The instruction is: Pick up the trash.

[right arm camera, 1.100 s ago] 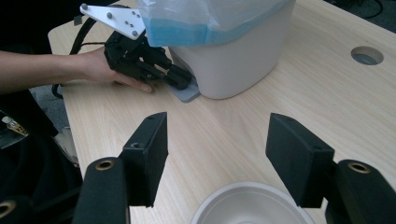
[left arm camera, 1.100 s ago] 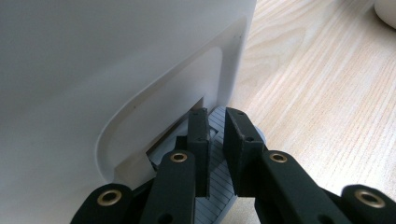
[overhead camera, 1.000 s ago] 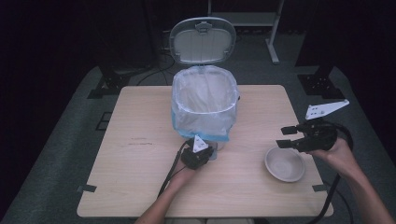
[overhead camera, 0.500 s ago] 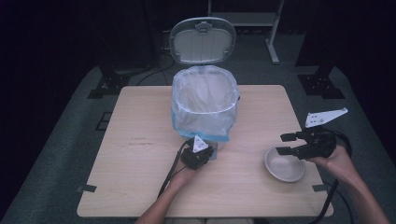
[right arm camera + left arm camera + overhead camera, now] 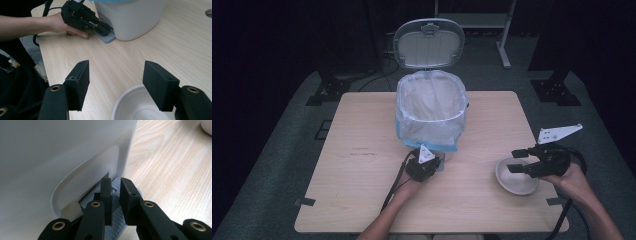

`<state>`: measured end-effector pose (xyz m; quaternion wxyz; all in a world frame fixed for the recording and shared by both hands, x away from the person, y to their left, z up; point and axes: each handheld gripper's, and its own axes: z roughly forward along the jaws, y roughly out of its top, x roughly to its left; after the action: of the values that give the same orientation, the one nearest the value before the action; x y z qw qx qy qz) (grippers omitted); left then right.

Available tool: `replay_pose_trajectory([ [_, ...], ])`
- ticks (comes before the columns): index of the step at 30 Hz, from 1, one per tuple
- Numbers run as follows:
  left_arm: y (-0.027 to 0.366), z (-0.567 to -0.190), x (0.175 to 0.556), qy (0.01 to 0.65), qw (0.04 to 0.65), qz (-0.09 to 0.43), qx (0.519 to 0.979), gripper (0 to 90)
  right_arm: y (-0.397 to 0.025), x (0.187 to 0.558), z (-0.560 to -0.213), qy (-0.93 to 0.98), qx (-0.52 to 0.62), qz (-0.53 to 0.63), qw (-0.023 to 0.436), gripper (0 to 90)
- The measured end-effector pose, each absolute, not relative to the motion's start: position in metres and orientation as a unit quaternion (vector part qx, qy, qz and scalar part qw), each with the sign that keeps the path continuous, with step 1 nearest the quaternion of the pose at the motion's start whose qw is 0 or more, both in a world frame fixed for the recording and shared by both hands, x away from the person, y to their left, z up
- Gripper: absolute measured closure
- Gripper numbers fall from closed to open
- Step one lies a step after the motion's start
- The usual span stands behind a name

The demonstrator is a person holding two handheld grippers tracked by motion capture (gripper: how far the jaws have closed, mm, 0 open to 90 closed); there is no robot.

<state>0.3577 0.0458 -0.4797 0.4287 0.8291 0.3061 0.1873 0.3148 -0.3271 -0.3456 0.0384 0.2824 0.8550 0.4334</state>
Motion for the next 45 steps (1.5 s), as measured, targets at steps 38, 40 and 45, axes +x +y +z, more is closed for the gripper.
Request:
replay_pose_trajectory([
  [38, 0.046, -0.480, 0.358, 0.309, 0.429, 0.186, 0.829, 80.5, -0.336, 0.289, -0.408, 0.858, 0.301, 0.416, 0.027, 36.9],
  [40, 0.046, -0.480, 0.357, 0.309, 0.429, 0.186, 0.829, 80.5, -0.336, 0.289, -0.410, 0.860, 0.302, 0.411, 0.028, 36.9],
  [45, 0.046, -0.480, 0.357, 0.310, 0.431, 0.185, 0.827, 80.5, -0.334, 0.287, -0.416, 0.864, 0.299, 0.404, 0.028, 36.9],
])
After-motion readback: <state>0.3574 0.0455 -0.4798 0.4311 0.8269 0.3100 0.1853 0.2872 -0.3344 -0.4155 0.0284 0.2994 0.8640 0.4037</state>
